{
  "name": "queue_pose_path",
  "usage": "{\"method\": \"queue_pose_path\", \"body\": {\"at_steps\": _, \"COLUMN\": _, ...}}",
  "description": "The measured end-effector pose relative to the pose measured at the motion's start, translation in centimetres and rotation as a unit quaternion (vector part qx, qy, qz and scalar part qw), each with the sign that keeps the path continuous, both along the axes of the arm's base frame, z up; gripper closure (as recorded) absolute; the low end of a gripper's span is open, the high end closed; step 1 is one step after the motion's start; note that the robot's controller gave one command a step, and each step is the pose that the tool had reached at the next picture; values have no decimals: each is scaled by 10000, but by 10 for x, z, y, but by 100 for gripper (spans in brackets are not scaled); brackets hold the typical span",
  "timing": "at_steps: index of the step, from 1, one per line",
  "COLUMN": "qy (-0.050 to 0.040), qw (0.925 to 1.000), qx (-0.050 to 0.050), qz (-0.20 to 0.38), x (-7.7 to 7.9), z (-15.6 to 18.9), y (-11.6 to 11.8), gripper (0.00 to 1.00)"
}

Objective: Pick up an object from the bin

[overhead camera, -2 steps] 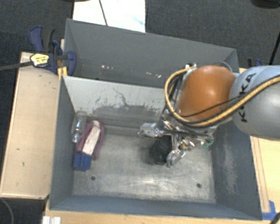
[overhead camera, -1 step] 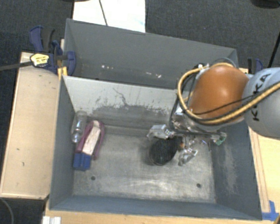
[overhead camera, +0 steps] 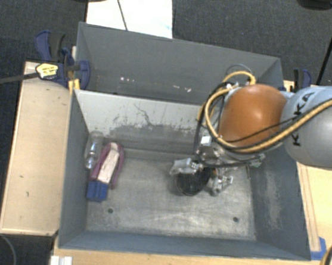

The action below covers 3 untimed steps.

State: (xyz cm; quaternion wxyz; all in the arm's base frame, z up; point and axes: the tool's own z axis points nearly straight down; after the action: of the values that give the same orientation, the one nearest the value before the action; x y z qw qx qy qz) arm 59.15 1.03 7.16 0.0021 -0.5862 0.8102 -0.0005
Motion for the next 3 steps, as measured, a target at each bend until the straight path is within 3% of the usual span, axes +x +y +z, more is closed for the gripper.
{"method": "queue_pose_path", "body": {"at_steps": 1, "qy": -1, "qw": 10000, "qx": 8, "qz": -34, "x": 1, "z": 1, "y": 1, "gripper": 0}}
{"method": "queue_pose_path", "body": {"at_steps": 2, "qy": 8, "qw": 10000, "qx": 2, "qz": -52, "x": 1, "z": 1, "y": 0, "gripper": 100}}
{"method": "queue_pose_path", "body": {"at_steps": 3, "qy": 1, "qw": 10000, "qx": 11, "qz": -88, "x": 1, "z": 6, "y": 1, "gripper": 100}}
